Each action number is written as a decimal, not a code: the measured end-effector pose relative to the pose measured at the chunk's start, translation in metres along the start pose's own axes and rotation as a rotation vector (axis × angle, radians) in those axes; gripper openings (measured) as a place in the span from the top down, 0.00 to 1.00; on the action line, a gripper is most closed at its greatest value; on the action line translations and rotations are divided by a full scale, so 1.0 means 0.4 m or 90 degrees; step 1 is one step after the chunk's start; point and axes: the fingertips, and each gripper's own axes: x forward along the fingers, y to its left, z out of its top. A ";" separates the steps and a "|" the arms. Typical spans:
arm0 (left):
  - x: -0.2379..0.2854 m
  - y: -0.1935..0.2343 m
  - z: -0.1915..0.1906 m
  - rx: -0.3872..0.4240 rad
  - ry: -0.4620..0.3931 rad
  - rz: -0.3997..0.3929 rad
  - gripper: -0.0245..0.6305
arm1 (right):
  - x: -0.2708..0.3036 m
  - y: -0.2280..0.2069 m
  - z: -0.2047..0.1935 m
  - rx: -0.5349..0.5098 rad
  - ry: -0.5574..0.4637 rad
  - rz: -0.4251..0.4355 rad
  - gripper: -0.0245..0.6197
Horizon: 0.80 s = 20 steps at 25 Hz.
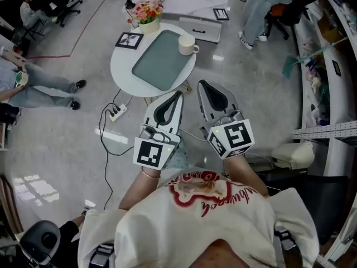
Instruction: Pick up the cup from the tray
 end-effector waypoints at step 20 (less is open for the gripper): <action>0.288 0.325 -0.080 -0.032 0.022 -0.061 0.94 | 0.369 -0.219 -0.062 0.010 0.025 -0.129 0.93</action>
